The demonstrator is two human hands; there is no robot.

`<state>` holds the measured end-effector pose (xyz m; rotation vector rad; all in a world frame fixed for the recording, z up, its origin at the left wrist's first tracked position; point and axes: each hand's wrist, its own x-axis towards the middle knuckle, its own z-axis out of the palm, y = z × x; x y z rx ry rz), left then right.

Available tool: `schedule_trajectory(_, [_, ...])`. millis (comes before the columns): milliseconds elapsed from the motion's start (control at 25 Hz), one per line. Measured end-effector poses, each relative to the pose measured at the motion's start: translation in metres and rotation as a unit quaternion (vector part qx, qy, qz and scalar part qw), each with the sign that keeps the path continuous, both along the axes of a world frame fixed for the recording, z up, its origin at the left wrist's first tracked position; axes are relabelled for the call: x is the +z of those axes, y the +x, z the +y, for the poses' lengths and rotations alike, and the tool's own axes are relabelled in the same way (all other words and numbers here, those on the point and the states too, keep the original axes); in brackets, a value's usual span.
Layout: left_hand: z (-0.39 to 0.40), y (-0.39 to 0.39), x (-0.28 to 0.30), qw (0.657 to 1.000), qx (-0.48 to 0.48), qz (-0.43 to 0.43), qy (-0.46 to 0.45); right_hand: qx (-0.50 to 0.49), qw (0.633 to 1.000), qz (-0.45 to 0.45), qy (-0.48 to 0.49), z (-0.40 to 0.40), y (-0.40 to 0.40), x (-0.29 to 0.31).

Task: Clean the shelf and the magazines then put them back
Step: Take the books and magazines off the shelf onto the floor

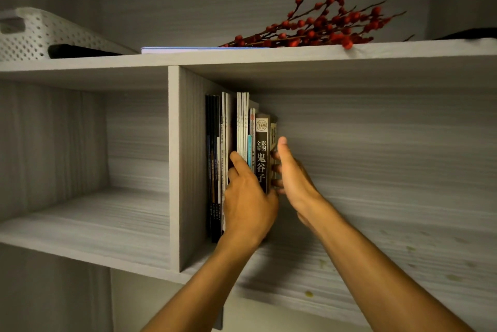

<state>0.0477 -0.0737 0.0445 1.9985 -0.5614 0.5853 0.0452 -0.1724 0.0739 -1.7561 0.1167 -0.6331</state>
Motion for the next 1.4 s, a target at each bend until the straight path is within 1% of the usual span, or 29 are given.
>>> schedule_trajectory(120, [-0.010,0.005,-0.005,0.998,0.059,-0.036,-0.001,0.026,0.998,-0.010,0.049,-0.006,-0.003,0.002])
schedule_trajectory(240, [-0.015,0.008,-0.005,0.996,0.081,-0.017,-0.018,0.028,0.999,-0.012,0.036,-0.005,0.000,-0.002])
schedule_trajectory(320, [-0.016,0.011,-0.004,0.997,0.080,-0.003,-0.008,0.027,0.999,-0.003,0.032,-0.002,0.003,-0.006])
schedule_trajectory(440, [-0.013,0.008,-0.004,0.997,0.074,0.000,0.002,0.027,0.998,-0.001,0.054,-0.001,-0.001,-0.007])
schedule_trajectory(640, [0.004,-0.004,-0.007,0.996,0.079,-0.034,0.004,0.063,0.993,0.004,0.096,0.003,-0.014,-0.004])
schedule_trajectory(840, [0.035,-0.030,-0.013,0.995,0.061,-0.076,-0.033,0.056,0.994,0.000,0.093,0.014,-0.017,-0.014])
schedule_trajectory(1000, [0.056,-0.059,-0.019,0.991,0.064,-0.112,-0.042,0.007,0.998,0.006,0.062,0.026,-0.017,-0.023])
schedule_trajectory(1120, [0.072,-0.085,-0.021,0.989,0.052,-0.131,-0.046,-0.042,0.994,-0.008,0.105,0.032,-0.007,-0.018])
schedule_trajectory(1160, [0.082,-0.092,-0.022,0.989,0.047,-0.133,-0.046,-0.051,0.994,-0.006,0.100,0.033,-0.003,-0.017])
schedule_trajectory(1240, [0.103,-0.102,-0.023,0.989,0.034,-0.138,-0.042,-0.048,0.994,-0.011,0.095,0.041,0.000,-0.017])
schedule_trajectory(1400, [0.135,-0.119,-0.024,0.987,0.016,-0.154,-0.041,-0.007,0.993,-0.037,0.109,0.051,-0.004,-0.020])
